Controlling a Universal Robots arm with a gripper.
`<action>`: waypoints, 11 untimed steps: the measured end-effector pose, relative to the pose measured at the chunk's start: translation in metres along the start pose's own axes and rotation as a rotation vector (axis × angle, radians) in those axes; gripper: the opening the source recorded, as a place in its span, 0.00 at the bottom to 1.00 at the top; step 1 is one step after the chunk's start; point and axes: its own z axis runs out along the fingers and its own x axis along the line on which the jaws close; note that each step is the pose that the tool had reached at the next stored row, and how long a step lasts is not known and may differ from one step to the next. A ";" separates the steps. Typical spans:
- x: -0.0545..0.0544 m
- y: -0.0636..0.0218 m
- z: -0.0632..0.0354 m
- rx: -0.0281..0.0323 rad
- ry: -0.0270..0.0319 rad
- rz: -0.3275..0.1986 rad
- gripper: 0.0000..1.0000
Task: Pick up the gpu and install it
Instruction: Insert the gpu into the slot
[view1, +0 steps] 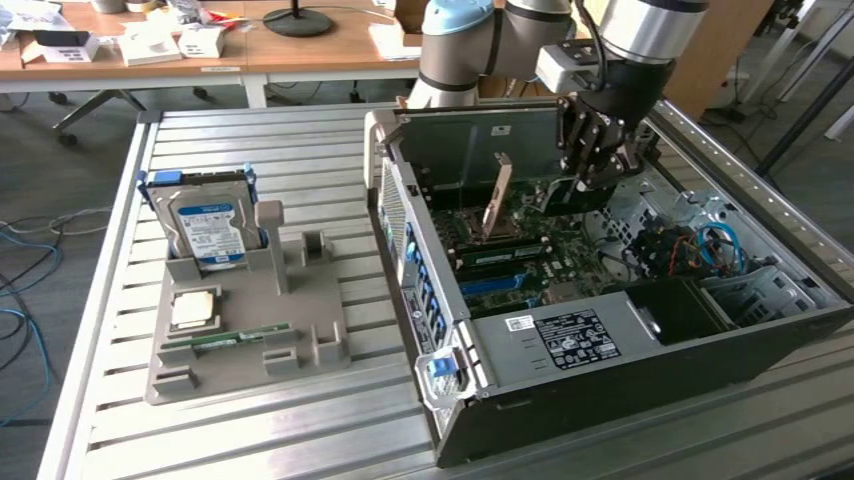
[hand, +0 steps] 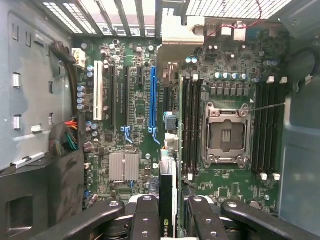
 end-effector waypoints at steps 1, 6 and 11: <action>0.000 0.0001 0.0017 0.0000 -0.0001 0.000 0.27; 0.000 0.0003 0.0083 0.0000 -0.0001 0.000 0.27; 0.000 0.0007 0.0142 0.0000 0.0000 0.000 0.27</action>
